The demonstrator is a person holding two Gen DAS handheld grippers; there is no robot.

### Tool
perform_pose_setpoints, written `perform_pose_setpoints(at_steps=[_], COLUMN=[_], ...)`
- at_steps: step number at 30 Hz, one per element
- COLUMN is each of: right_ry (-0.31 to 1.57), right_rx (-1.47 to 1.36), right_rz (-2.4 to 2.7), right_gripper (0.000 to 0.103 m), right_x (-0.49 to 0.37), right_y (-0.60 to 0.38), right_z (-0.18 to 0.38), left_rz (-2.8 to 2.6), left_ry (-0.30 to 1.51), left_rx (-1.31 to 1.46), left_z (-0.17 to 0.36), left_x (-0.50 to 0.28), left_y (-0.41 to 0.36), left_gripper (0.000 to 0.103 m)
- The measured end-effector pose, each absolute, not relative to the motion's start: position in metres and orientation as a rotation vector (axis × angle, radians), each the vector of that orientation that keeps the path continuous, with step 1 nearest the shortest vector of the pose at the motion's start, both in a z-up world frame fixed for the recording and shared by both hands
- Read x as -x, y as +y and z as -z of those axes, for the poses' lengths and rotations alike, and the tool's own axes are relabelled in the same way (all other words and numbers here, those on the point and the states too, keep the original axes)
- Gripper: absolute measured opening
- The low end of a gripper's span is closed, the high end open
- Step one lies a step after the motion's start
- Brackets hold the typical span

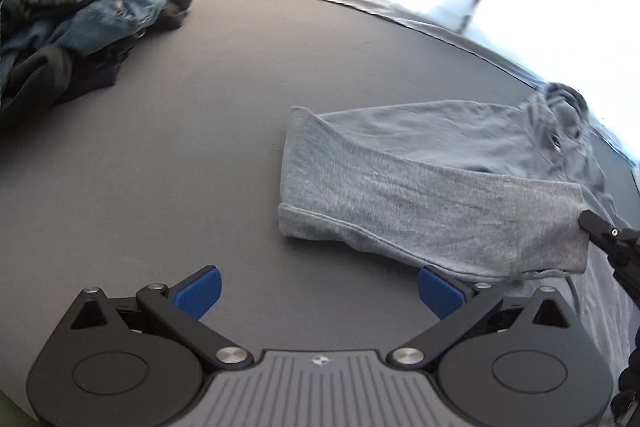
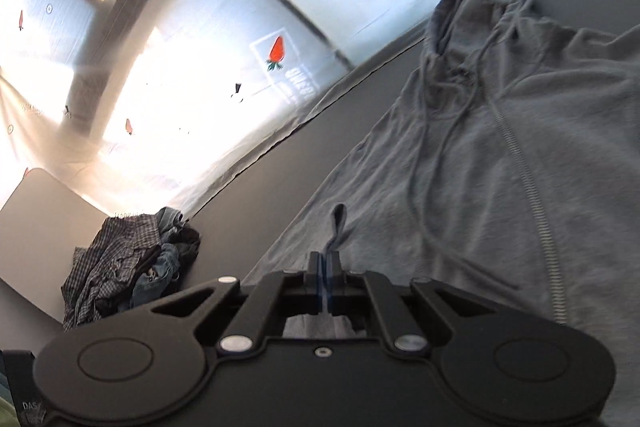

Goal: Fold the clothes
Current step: 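Grasp the other sleeve cuff with the right gripper and lift it, then lay the sleeve across the hoodie body and open the right gripper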

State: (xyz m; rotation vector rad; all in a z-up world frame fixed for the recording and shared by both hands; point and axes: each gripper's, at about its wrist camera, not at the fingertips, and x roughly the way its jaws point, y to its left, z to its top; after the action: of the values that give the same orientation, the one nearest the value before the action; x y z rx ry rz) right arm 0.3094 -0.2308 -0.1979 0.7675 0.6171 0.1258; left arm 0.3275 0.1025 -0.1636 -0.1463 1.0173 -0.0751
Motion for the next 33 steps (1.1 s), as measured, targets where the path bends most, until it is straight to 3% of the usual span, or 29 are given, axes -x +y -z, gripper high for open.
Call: perform_pose_setpoints(at_steps=[14, 26, 33], right_ry=[0.562, 0.363, 0.475], right_rx=[-0.75, -0.786, -0.793], right_rz=[0.002, 0.286, 0.425], right_gripper=[0.002, 0.002, 0.004], right_x=[-0.245, -0.199, -0.194], right_y=[-0.355, -0.48, -0.516], right_z=[0.175, 0.153, 0.186], left_rz=[0.169, 0.146, 0.092], left_ry=[1.029, 1.039, 1.031], left_rx=[0.103, 0.107, 0.125], left_z=[0.162, 0.166, 0.165], left_x=[-0.292, -0.288, -0.295], left_y=[-0.01, -0.051, -0.053], left_gripper=[0.103, 0.103, 0.103])
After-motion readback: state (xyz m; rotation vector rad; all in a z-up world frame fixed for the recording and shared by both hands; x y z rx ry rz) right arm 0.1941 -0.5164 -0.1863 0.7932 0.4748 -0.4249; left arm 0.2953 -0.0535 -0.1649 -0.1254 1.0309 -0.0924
